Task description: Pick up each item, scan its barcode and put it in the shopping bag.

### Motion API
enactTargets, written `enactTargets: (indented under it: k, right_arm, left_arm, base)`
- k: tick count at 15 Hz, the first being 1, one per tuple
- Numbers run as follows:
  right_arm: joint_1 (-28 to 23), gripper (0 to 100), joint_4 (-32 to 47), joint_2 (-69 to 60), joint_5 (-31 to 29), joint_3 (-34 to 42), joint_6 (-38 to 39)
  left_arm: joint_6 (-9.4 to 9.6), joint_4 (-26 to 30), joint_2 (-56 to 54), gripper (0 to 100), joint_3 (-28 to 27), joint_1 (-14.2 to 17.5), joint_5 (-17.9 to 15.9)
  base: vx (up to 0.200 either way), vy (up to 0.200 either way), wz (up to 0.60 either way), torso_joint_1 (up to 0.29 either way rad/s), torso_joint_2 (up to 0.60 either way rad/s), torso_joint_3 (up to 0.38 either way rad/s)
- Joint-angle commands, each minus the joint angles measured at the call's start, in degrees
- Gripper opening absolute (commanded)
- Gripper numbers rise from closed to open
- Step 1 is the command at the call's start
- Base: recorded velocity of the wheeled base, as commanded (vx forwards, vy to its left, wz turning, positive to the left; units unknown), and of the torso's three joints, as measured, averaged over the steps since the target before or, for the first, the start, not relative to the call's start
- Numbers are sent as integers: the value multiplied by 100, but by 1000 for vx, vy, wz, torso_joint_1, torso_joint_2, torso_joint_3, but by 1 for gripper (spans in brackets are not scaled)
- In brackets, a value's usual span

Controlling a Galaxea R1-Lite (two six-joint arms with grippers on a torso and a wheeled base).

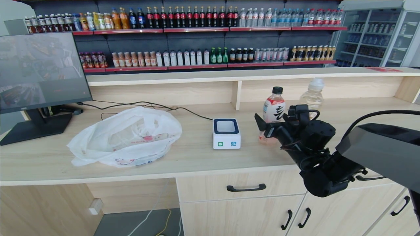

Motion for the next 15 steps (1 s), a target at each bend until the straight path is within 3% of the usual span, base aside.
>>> enactTargets:
  k: [1, 15]
  right_arm:
    - [13, 100, -6, 94, 1, -55, 5]
    - [13, 100, -6, 436, -16, -468, 5]
  left_arm:
    - [-1, 0, -2, 100, 0, 0, 0]
    - [-1, 0, -2, 100, 0, 0, 0]
  base:
    - [0, 0, 0, 0, 0, 0]
    - [0, 0, 0, 0, 0, 0]
